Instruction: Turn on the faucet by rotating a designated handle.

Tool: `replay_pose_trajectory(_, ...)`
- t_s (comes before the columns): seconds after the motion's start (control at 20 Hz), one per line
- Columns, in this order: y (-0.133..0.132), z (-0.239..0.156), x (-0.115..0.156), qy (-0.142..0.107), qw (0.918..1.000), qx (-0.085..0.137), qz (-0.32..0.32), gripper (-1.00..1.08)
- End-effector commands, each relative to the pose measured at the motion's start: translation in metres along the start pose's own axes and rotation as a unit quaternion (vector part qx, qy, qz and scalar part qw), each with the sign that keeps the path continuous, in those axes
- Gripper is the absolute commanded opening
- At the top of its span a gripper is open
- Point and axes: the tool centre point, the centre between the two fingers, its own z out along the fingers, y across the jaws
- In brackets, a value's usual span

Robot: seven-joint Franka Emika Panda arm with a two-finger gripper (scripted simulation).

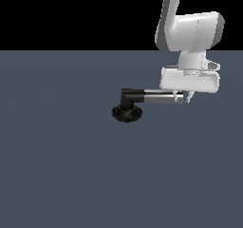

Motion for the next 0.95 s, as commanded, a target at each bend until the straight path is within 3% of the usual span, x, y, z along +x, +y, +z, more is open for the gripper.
replay_pose_trajectory(0.0,-0.038,-0.024,0.092,0.153,0.988,-0.014,-0.017,-1.0)
replay_pose_trajectory(0.9,-0.039,-0.032,0.12,0.153,0.988,-0.014,-0.016,-1.0)
